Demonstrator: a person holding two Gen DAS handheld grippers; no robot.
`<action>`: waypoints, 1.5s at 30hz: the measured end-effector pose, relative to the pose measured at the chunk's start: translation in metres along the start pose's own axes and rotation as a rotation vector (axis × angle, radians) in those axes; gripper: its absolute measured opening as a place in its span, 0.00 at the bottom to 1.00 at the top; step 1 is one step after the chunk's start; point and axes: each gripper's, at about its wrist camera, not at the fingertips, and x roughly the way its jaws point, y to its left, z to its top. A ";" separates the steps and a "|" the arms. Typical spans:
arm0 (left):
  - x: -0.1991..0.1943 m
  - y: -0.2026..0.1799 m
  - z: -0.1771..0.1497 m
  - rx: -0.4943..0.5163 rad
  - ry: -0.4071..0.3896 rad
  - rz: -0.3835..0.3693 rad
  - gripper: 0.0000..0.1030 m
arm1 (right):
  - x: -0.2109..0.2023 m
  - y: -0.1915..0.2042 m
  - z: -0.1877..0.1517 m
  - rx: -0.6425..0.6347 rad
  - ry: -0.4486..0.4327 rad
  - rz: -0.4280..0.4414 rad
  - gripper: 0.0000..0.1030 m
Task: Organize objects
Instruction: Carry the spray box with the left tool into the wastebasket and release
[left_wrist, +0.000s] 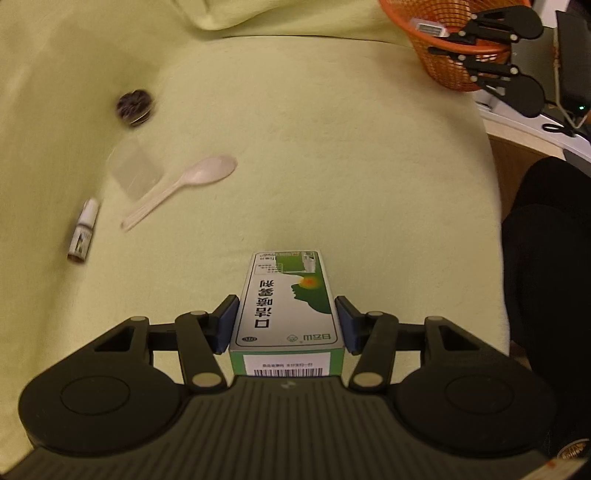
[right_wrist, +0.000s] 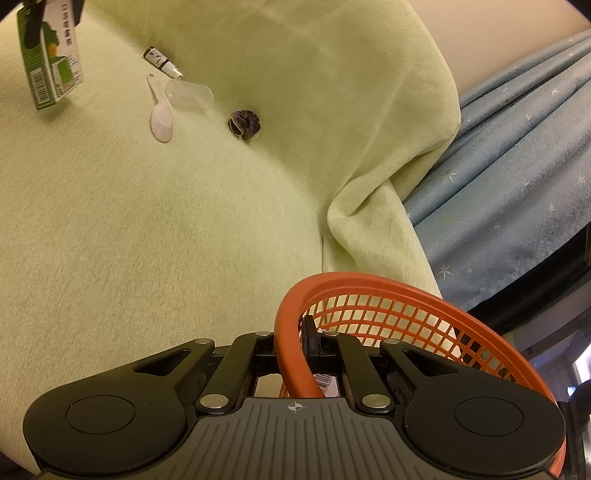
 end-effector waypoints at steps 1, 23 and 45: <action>0.000 0.000 0.003 0.014 0.004 -0.006 0.49 | 0.000 0.000 0.000 -0.001 0.000 0.000 0.02; -0.056 -0.067 0.211 0.318 -0.256 -0.156 0.49 | -0.001 0.003 -0.001 -0.009 -0.012 0.009 0.02; -0.014 -0.018 0.215 -0.027 -0.374 -0.114 0.56 | -0.002 0.005 -0.003 0.004 -0.017 0.010 0.02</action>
